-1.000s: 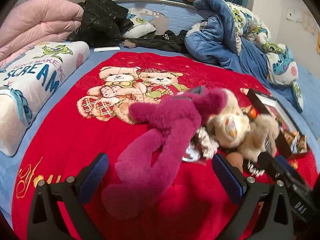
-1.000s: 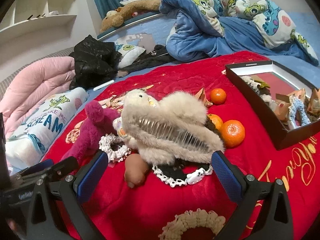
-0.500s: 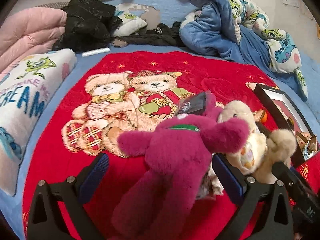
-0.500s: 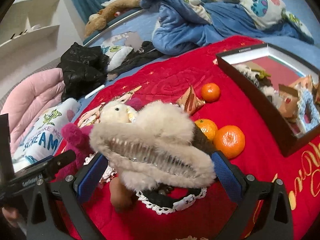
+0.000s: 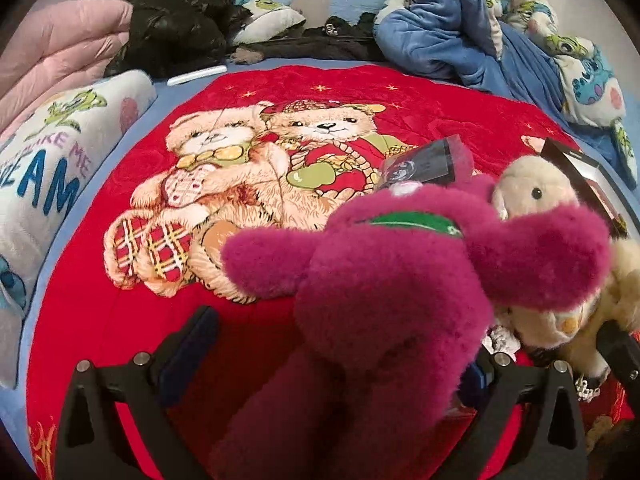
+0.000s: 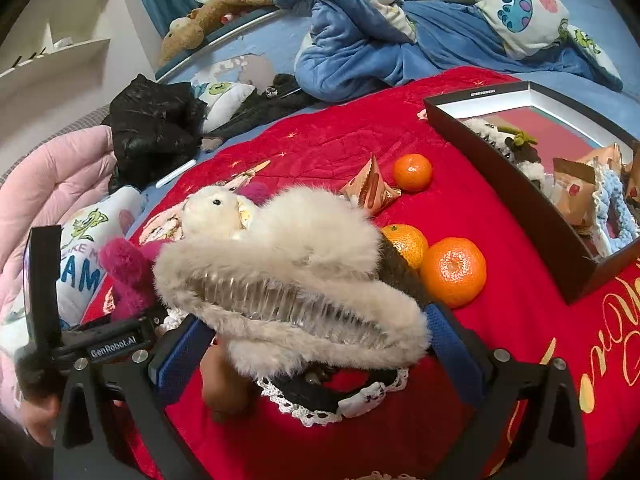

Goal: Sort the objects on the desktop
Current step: 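Grasp the magenta plush bear with the left tool while the right tool grasps the beige fluffy comb plush, then lift both plushes and carry them toward the open black box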

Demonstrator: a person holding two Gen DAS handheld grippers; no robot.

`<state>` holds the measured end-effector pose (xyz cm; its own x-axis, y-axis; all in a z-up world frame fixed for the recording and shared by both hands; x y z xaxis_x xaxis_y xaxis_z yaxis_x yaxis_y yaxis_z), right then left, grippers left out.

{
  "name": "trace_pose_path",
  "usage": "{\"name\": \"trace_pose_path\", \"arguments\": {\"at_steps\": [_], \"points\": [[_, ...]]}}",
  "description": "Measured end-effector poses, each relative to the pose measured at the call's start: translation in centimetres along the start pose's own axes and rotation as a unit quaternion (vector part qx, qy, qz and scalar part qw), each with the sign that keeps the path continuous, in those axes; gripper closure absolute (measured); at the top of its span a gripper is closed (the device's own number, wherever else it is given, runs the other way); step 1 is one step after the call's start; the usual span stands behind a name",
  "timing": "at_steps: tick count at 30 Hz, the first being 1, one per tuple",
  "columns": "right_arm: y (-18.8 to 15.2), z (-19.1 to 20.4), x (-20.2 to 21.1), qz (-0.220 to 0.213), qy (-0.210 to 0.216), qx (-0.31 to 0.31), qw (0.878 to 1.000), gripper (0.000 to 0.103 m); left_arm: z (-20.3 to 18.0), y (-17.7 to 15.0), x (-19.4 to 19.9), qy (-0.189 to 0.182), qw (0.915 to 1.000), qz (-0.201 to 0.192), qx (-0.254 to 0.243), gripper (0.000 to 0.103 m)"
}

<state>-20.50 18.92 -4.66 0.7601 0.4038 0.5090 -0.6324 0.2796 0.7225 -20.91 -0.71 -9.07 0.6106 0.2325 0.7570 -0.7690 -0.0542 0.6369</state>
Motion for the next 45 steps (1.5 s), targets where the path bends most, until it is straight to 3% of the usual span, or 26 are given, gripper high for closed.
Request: {"name": "trace_pose_path", "arguments": {"at_steps": [1,5,6,10,13,14,17,19,24,25,26,27,38,45], "points": [[0.1,-0.1,-0.2,0.01,-0.009,0.005,1.0,0.001,0.1,-0.2,-0.2,-0.004,0.9999,0.007,0.009,0.0],[-0.2,-0.3,-1.5,0.071,-0.08,0.076,0.991,0.026,0.5,-0.5,-0.5,-0.023,0.9991,0.017,0.032,0.0],[-0.3,-0.4,-1.8,0.081,-0.093,0.089,0.988,0.028,0.5,-0.6,-0.5,-0.023,0.9991,0.015,0.032,0.0],[-0.3,-0.9,-1.3,0.063,-0.076,0.073,0.992,0.035,0.5,-0.8,-0.3,-0.027,0.9991,0.015,0.031,0.0],[-0.2,-1.3,-0.6,0.052,-0.051,0.046,0.996,0.037,0.0,-0.8,0.3,-0.02,0.9997,0.009,-0.004,0.002],[-0.1,-1.3,-0.6,0.049,-0.047,0.043,0.997,0.037,-0.2,-0.7,0.6,-0.024,0.9996,0.003,-0.014,0.005],[-0.1,-1.4,-0.3,0.039,-0.039,0.037,0.998,0.038,-0.6,-0.6,1.5,-0.031,0.9991,-0.015,-0.027,0.026],[-0.1,-1.3,-0.1,0.034,-0.037,0.035,0.998,0.039,-0.9,-0.6,2.2,-0.038,0.9982,-0.027,-0.036,0.049],[-0.1,-1.3,0.5,0.025,-0.03,0.026,0.999,0.044,-0.6,-0.6,3.2,-0.044,0.9976,-0.042,-0.035,0.06],[-0.2,-1.2,0.6,0.024,-0.028,0.025,0.999,0.047,-0.3,-0.4,3.3,-0.047,0.9975,-0.043,-0.029,0.06],[-0.2,-1.4,0.7,0.024,-0.034,0.024,0.999,0.076,0.1,-0.3,3.5,-0.046,0.9976,-0.046,-0.022,0.061],[-0.2,-1.7,0.7,0.026,-0.042,0.02,0.999,0.082,0.4,-0.2,3.7,-0.045,0.9976,-0.049,-0.018,0.062],[-0.2,-2.0,1.1,0.021,-0.019,0.004,1.0,0.093,2.2,0.2,5.1,-0.039,0.9961,-0.079,0.006,0.063],[0.1,-1.1,1.4,0.016,0.001,0.014,1.0,0.09,2.2,0.2,5.1,-0.045,0.9958,-0.079,0.011,0.063]]}}
Point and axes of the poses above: each gripper's, at about its wrist camera, not at the fingertips, and x roughly against the way its jaws point, z to its left, y to its top, the point moved 10 cm from there along -x, roughly the way its jaws point, and after that the axes turned 14 degrees about y, right-handed, at the moved point
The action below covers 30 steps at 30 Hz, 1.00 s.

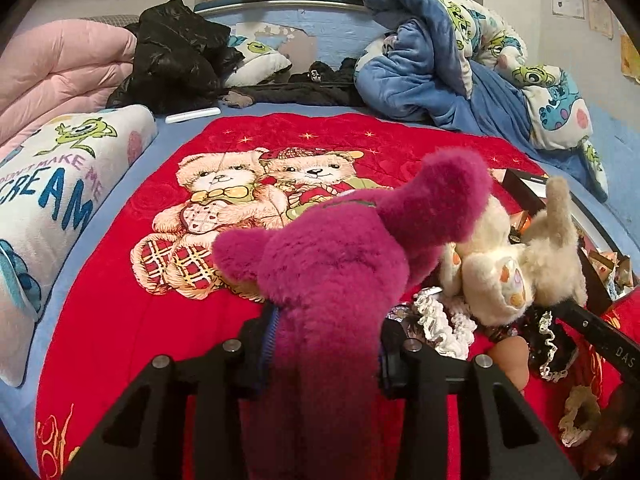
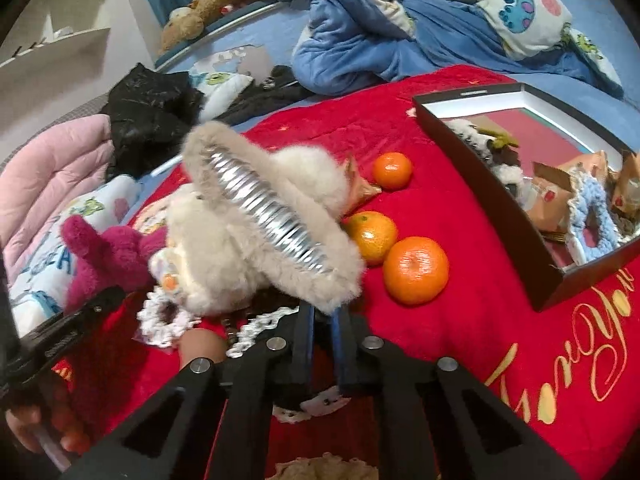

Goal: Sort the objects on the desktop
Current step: 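Lift both plushes and carry them toward the open black box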

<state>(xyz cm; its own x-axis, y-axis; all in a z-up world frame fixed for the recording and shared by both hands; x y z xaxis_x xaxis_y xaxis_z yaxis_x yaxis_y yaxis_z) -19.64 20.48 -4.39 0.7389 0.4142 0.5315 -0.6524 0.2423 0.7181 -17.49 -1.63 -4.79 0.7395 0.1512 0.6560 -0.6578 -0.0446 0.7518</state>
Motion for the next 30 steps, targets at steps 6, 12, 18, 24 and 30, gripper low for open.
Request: {"name": "trace_pose_path", "arguments": {"at_steps": [6,12,18,24,30], "points": [[0.4,0.6,0.2,-0.011,0.015,0.002,1.0,0.051,0.3,-0.2,-0.4,-0.009,0.9998,0.009,0.012,0.063],[0.9,0.5,0.9,-0.026,-0.003,0.014,1.0,0.027,0.1,-0.2,-0.3,-0.008,0.9999,0.008,0.009,0.063],[2.1,1.1,-0.4,-0.024,0.03,0.019,0.999,0.023,0.1,-0.3,-0.4,-0.012,0.9998,0.012,0.011,0.063],[3.0,1.3,-2.8,-0.001,0.029,0.028,0.999,0.02,0.0,-0.5,-0.4,-0.014,0.9998,0.013,0.012,0.063],[2.7,-0.3,-3.0,-0.006,0.034,-0.009,0.999,0.046,0.0,-0.4,-0.3,-0.013,0.9998,0.01,0.01,0.063]]}}
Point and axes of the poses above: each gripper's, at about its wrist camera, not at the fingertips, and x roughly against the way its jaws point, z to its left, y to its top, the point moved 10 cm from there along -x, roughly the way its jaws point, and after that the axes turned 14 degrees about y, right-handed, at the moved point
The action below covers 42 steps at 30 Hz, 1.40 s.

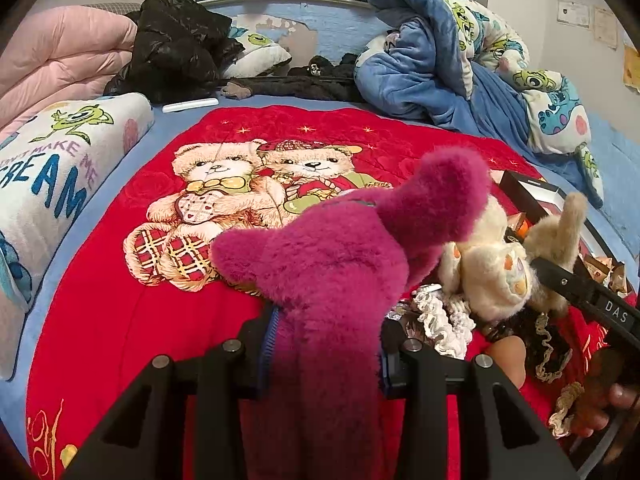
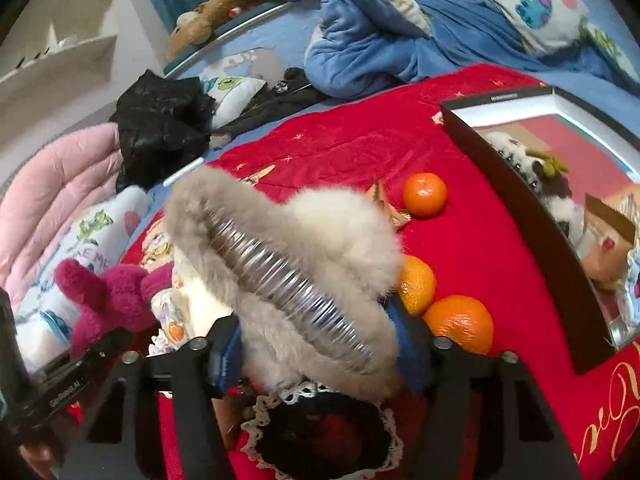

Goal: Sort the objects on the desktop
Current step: 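Lift both plushes and carry them toward the open black box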

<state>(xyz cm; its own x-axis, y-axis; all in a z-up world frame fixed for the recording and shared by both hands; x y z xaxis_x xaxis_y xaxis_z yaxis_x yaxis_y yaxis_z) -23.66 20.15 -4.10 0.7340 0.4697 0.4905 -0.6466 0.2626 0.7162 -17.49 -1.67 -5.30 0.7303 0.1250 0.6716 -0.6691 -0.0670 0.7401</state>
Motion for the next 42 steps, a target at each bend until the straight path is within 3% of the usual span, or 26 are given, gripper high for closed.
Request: {"name": "trace_pose_path", "arguments": {"at_steps": [6,7,8,16,19,27,42], "points": [[0.3,1.4,0.9,-0.017,-0.005,0.035,0.999,0.056,0.2,0.3,0.5,0.0,0.9999,-0.01,0.005,0.063],[0.4,1.6,1.0,-0.02,-0.006,0.04,0.999,0.071,0.2,0.4,0.7,-0.001,0.9999,-0.013,0.007,0.063],[0.4,1.7,1.2,-0.022,-0.012,0.044,0.999,0.076,0.3,0.5,0.8,-0.002,0.9998,-0.016,0.008,0.063],[0.8,1.4,1.6,-0.033,-0.002,0.037,0.999,0.079,0.3,0.7,1.3,-0.004,0.9996,-0.025,0.012,0.063],[1.2,2.0,2.3,-0.046,0.002,0.047,0.998,0.09,0.6,1.0,1.7,-0.008,0.9993,-0.031,0.019,0.063],[0.7,2.1,2.0,-0.036,0.005,0.053,0.998,0.091,0.7,1.1,1.9,-0.007,0.9993,-0.033,0.019,0.063],[2.1,2.3,4.1,-0.067,0.015,0.045,0.997,0.091,1.2,2.2,3.4,0.0,0.9979,-0.06,0.023,0.065]]}}
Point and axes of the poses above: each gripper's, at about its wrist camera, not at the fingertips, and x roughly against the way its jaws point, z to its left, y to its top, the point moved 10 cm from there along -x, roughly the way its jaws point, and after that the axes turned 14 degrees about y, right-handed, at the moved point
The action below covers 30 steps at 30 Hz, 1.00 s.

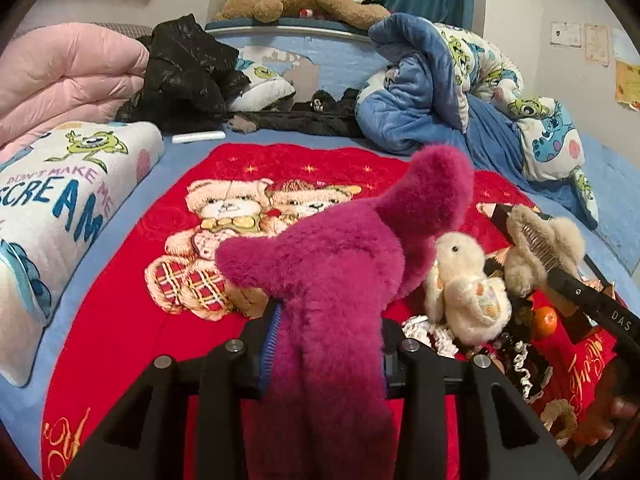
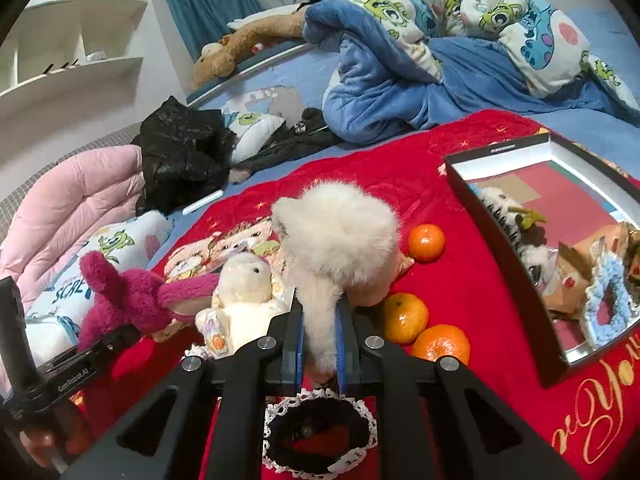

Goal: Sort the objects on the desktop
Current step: 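Lift both plushes and carry them toward the open black box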

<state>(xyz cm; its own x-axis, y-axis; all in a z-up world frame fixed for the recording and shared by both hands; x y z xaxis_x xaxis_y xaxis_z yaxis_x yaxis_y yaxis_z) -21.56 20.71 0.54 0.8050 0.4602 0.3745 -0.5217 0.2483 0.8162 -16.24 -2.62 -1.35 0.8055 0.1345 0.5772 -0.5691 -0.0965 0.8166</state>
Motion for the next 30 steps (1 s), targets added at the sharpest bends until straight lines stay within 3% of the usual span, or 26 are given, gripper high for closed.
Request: {"name": "trace_pose_path", "arguments": {"at_steps": [19,30], "points": [[4.6,-0.7,4.7,-0.06,0.021,-0.023,0.998,0.091,0.9,4.5,6.5,-0.022,0.9975,-0.058,0.035,0.065],[6.7,-1.4,6.8,-0.081,0.04,-0.035,0.995,0.09,-1.8,7.0,9.7,-0.031,0.9958,-0.078,0.037,0.065]]}}
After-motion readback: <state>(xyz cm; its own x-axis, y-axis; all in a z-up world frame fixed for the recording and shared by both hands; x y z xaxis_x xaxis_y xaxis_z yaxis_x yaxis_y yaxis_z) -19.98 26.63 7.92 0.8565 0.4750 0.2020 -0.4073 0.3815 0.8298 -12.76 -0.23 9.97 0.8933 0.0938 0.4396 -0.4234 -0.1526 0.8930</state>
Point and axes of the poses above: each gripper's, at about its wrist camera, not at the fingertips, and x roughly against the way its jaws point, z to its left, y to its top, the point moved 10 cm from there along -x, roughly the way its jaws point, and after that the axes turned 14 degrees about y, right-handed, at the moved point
